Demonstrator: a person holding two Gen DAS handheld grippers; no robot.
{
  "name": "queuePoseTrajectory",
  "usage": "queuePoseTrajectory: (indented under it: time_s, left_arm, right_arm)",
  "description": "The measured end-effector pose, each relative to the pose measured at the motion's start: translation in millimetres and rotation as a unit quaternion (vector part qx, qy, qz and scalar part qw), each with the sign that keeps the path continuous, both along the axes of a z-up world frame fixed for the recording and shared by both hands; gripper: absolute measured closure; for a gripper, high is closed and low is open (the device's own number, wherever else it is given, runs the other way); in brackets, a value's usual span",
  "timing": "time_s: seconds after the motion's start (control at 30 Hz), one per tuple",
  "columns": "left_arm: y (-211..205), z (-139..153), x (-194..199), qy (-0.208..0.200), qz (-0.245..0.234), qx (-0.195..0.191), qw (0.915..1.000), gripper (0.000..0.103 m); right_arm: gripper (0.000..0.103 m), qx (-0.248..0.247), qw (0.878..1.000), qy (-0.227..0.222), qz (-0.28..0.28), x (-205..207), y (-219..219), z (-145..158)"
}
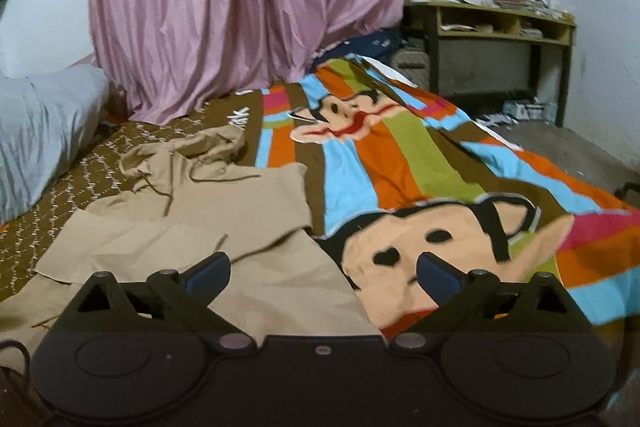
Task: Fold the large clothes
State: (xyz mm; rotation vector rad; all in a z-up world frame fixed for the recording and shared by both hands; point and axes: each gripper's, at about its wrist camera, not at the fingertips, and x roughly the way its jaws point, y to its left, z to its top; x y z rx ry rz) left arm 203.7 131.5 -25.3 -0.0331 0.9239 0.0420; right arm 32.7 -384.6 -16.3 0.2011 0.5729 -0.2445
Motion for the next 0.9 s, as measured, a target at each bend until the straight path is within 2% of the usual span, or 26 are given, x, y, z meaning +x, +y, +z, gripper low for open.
queuePoseTrajectory:
  time_s: [0.1, 0.2, 0.37, 0.47, 0.6, 0.7, 0.77, 0.9]
  left_arm:
    - [-5.7, 2.5, 16.7, -0.003, -0.007, -0.018, 0.9998, 0.001]
    - [-18.2, 7.5, 38.8, -0.017, -0.015, -0.030, 0.9993, 0.001]
    - [-44.5, 13.6, 89.7, -0.066, -0.029, -0.053, 0.9960, 0.001]
    - [-61.3, 12.7, 135.9, -0.076, -0.046, -0.046, 0.9950, 0.001]
    - [-83.4, 0.5, 213.6, -0.090, -0.081, -0.023, 0.9924, 0.001]
    - [-97.1, -16.0, 273.0, -0.090, -0.104, -0.014, 0.9904, 0.001]
    - [-103.5, -28.2, 311.2, -0.086, -0.108, -0.014, 0.9903, 0.001]
    - [-110.3, -52.8, 371.7, -0.071, -0.097, -0.028, 0.9923, 0.001]
  right_arm:
    - [0.001, 0.003, 1.000, -0.009, 0.026, 14.0, 2.8, 9.4]
    - [0.001, 0.031, 0.998, -0.016, 0.061, 39.3, 3.2, 22.7]
    - [0.001, 0.056, 0.991, -0.012, 0.121, 102.7, 11.6, 45.3]
    - [0.001, 0.058, 0.988, -0.005, 0.146, 149.4, 18.6, 47.1]
    - [0.001, 0.021, 0.986, 0.014, 0.162, 225.6, 22.7, 30.7]
    - [0.005, 0.004, 0.985, 0.022, 0.169, 292.7, 16.7, 9.0]
    - [0.011, 0.006, 0.986, 0.026, 0.165, 336.4, 7.7, -7.9]
    - [0.016, 0.032, 0.986, 0.031, 0.159, 423.7, -9.3, -41.3]
